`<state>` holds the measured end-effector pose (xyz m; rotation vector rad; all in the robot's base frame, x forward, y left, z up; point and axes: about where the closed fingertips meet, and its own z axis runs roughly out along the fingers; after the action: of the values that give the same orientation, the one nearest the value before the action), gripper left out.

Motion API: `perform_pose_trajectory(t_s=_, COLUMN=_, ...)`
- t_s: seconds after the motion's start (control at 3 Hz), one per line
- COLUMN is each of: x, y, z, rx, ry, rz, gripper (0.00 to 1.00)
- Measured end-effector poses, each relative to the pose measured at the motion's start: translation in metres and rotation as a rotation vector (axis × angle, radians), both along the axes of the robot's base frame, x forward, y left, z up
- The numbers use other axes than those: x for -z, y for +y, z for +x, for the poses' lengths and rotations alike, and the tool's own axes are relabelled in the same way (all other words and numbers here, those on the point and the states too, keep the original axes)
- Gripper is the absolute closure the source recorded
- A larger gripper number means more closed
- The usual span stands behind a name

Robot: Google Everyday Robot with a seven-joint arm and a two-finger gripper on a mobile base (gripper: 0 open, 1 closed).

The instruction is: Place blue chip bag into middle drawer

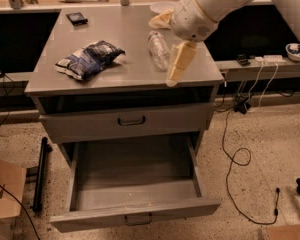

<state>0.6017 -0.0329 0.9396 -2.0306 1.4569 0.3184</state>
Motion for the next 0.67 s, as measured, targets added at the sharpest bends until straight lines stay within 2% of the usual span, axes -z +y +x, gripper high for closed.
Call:
perform_pose_trajectory(t_s=0.33, x=0.014, y=0.025, z=0.023, rx=-0.086, ry=-0.011, rz=0.051, gripper=0.0)
perform_pose_trajectory(t_s=0.67, x=0.032, y=0.048, z=0.043, rx=-0.134, ry=0.006, rz=0.1, gripper=0.0)
